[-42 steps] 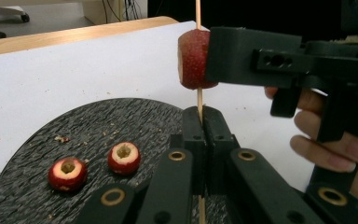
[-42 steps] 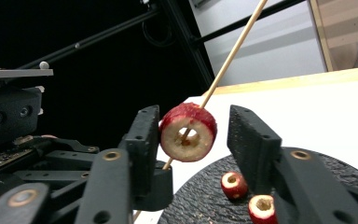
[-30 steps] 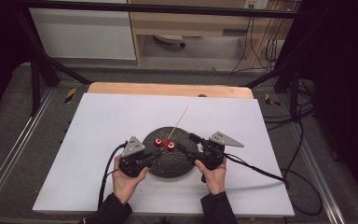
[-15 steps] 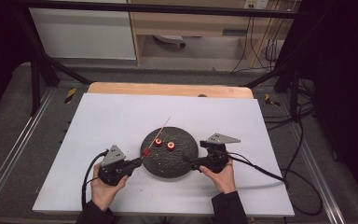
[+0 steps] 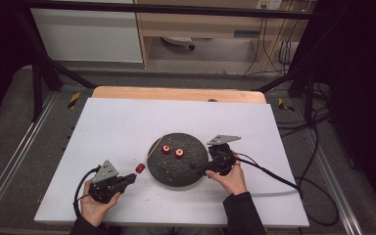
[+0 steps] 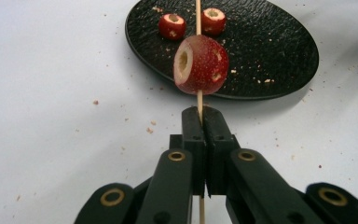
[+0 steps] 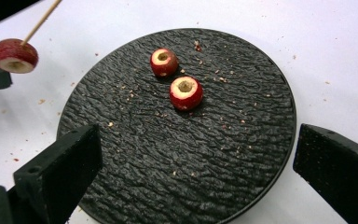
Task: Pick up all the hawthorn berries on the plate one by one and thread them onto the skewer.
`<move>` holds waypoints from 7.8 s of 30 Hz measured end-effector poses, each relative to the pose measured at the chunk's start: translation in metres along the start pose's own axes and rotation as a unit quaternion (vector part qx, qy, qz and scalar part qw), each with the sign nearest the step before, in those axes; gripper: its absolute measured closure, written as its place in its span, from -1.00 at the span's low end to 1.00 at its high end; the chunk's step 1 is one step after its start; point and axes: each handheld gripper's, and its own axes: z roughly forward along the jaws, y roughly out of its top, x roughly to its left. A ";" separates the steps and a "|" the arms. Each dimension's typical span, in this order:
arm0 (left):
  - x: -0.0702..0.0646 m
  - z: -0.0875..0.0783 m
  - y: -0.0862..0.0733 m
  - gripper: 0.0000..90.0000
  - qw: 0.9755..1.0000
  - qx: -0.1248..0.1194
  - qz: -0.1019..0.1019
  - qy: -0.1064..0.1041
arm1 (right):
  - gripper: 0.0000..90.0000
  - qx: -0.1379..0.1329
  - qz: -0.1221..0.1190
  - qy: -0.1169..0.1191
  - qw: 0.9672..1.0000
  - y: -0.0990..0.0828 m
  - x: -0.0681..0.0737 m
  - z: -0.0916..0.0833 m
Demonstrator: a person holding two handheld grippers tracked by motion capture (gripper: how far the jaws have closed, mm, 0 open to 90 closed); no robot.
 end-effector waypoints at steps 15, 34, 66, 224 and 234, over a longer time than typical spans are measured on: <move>0.009 -0.007 -0.012 0.96 1.000 0.008 -0.003 0.007 | -0.87 0.065 -0.036 -0.010 0.997 0.046 0.011 0.026; 0.010 -0.006 -0.012 0.96 1.000 0.014 -0.006 0.003 | -0.55 0.178 -0.046 -0.021 0.983 0.072 0.012 0.077; 0.011 -0.004 -0.013 0.96 1.000 0.017 -0.008 0.003 | 0.33 0.223 0.015 -0.009 0.975 0.068 0.004 0.099; -0.064 0.040 0.029 0.96 0.997 -0.054 -0.019 -0.050 | 0.37 -0.397 0.258 0.109 0.874 0.008 -0.009 -0.002; -0.063 0.039 0.029 0.96 0.997 -0.057 -0.020 -0.048 | 0.37 -0.396 0.258 0.110 0.874 0.009 -0.009 -0.003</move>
